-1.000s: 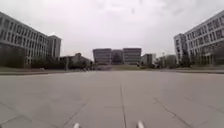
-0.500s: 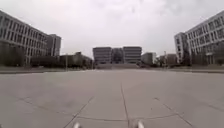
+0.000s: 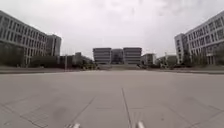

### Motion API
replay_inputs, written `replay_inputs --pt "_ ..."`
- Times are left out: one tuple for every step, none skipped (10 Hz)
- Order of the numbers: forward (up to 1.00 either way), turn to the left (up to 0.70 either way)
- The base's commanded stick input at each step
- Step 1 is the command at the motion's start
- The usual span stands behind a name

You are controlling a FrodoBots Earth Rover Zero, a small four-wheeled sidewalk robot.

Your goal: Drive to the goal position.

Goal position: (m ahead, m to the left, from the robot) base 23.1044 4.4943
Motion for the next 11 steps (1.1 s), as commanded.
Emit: replay_inputs --pt "0.85 0.0" --pt "0.85 0.0" --pt "0.85 0.0" --pt "0.85 0.0" --pt "0.85 0.0" --pt "0.85 0.0" --pt "0.85 0.0" --pt "0.85 0.0" --pt "0.85 0.02" --pt "0.85 0.04" --pt "0.85 0.16"
